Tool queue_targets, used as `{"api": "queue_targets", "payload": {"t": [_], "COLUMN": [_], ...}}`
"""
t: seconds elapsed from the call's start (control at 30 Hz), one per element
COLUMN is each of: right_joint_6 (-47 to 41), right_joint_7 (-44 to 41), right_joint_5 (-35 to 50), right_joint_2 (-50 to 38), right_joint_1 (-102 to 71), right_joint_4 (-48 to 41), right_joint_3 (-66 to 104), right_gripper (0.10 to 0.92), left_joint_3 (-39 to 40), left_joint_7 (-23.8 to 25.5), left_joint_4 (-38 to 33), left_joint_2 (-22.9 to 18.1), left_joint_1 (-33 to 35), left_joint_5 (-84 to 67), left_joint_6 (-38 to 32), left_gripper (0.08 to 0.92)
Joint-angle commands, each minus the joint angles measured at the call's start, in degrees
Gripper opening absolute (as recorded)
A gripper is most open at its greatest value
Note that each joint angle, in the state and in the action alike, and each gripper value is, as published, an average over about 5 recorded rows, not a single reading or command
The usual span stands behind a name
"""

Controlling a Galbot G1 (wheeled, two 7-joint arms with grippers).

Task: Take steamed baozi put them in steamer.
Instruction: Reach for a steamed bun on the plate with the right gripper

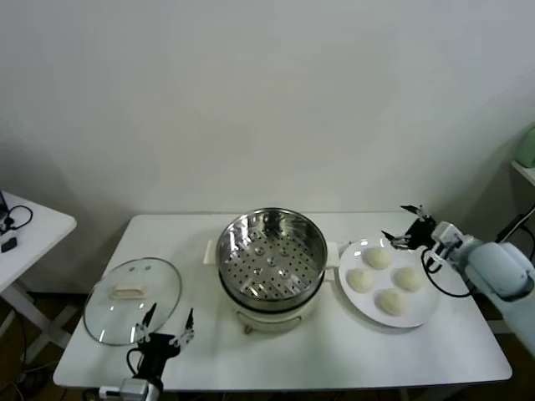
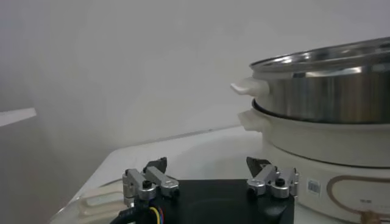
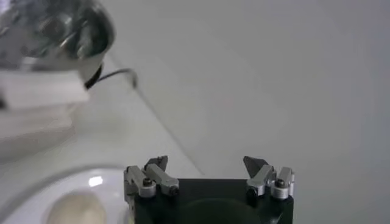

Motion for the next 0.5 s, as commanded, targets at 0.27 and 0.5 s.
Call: {"api": "queue_targets", "payload": {"t": [0.27,0.5], "right_joint_6": [12.0,12.2], "right_joint_7": [-27.5,-28.5], "right_joint_5": [-9.5,-1.6], "right_joint_2": [1.2,12.0], "right_joint_1": [55.7,56.4], "right_joint_4": [-19.6,-29.0], "right_joint_3": [-63.9,-68.5], "right_gripper": [0.823,0.823], "left_joint_3": [0.2,0.3], "left_joint_7": [0.0,0.1], "left_joint_4": [-0.1,-0.6], "left_joint_2": [-0.1,-0.4], "left_joint_1": [0.5,0.8], "left_joint_5": [0.7,1.1], "left_joint_6": [-0.4,-0.5], "left_gripper": [0.823,0.823]}}
